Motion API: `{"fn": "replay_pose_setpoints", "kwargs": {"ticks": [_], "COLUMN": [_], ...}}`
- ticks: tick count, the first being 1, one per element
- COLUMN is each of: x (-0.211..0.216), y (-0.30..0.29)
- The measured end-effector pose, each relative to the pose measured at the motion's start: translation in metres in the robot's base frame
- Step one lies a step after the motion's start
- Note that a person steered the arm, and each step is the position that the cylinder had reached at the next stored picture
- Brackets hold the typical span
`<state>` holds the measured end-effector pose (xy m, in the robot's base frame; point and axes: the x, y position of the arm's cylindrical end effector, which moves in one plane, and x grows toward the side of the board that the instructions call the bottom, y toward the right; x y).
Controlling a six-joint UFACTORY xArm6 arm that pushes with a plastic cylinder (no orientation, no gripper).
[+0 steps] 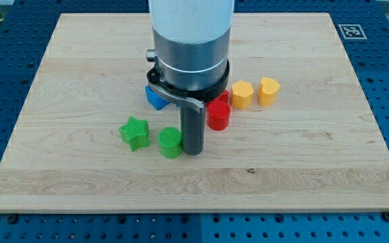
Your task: Move your hand to the bottom of the red circle
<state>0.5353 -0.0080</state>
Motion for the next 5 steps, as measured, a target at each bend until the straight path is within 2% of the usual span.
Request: {"fn": "replay_pose_setpoints", "kwargs": {"ticks": [1, 2, 5], "x": [0.030, 0.042, 0.029], "y": [0.001, 0.000, -0.013]}}
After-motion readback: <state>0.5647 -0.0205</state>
